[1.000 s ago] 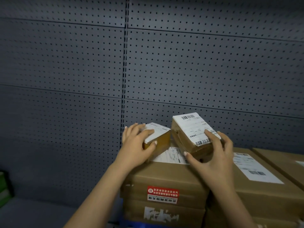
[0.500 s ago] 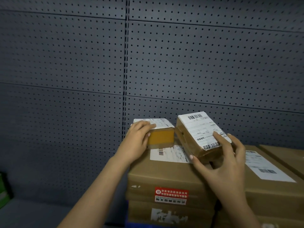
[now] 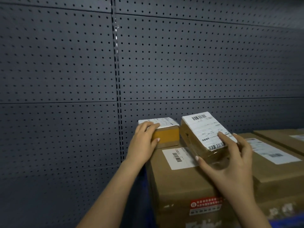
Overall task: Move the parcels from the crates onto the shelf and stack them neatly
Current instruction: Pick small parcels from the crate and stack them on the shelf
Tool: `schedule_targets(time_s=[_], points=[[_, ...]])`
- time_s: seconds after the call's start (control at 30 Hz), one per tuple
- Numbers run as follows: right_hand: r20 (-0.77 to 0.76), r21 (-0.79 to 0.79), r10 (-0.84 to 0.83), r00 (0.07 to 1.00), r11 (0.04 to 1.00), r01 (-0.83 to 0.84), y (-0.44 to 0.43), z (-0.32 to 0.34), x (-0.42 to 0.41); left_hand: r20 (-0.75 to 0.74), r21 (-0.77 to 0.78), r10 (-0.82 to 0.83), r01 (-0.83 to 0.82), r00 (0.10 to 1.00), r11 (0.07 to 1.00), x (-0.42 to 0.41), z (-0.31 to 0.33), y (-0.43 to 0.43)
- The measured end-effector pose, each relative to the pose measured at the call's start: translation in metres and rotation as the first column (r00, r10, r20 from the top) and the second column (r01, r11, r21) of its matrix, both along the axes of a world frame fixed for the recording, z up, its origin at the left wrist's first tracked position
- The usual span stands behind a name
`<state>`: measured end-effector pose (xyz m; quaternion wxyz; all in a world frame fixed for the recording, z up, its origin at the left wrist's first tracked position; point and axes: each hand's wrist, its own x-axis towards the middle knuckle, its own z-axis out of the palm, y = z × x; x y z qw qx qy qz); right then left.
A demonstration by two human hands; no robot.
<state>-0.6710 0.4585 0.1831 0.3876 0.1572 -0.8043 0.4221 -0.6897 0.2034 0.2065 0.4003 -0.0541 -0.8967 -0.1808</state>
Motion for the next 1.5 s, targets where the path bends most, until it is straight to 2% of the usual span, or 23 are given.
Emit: schedule_targets(time_s=[0.23,0.77,1.13,1.5], points=[[0.001,0.041,-0.055,0.998,0.998,0.055,-0.005,-0.001,0.001,-0.01,0.014,-0.039,0.039,0.999,0.999,-0.018,-0.001,-0.006],[-0.027,0.049,-0.003,1.0,0.999,0.004,-0.005,0.002,-0.014,-0.003,0.03,-0.054,0.054,0.999,0.998,-0.038,-0.003,-0.012],[-0.067,0.051,0.042,0.997,0.998,-0.039,0.01,0.005,-0.012,0.057,-0.025,0.04,-0.038,0.998,0.999,-0.029,0.004,-0.003],[-0.039,0.074,0.117,0.992,0.991,-0.114,0.014,0.008,-0.012,-0.012,-0.035,0.05,-0.05,0.999,0.998,0.002,0.001,0.005]])
